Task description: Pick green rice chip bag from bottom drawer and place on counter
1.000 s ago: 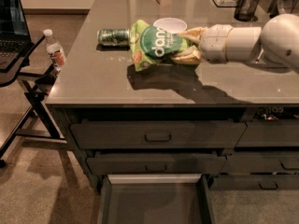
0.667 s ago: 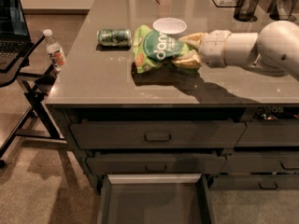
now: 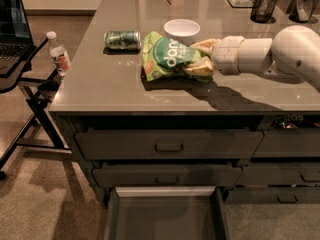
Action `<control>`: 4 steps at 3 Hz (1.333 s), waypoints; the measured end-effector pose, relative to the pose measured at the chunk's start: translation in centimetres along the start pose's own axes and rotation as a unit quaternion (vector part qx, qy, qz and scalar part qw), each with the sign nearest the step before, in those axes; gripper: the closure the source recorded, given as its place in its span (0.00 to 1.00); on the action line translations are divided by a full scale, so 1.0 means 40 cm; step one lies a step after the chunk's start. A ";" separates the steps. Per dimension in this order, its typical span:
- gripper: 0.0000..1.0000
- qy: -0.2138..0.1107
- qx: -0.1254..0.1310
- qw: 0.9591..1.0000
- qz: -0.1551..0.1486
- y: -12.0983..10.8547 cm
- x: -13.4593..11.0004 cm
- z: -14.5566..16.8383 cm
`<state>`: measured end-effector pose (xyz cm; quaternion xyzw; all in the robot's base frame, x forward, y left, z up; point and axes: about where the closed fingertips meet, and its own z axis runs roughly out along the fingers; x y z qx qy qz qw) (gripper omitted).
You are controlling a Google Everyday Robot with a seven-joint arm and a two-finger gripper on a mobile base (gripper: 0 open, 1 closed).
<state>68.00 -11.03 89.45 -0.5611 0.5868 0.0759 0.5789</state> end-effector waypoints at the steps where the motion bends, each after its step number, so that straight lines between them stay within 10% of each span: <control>1: 0.35 0.000 0.000 1.000 0.000 0.000 0.000 0.000; 2: 0.11 0.000 0.000 1.000 0.000 0.000 0.000 0.000; 4: 0.00 0.000 0.000 1.000 0.000 0.000 0.000 0.000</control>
Offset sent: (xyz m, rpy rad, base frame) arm 0.0000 0.0000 0.0000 0.0000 0.0000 0.0000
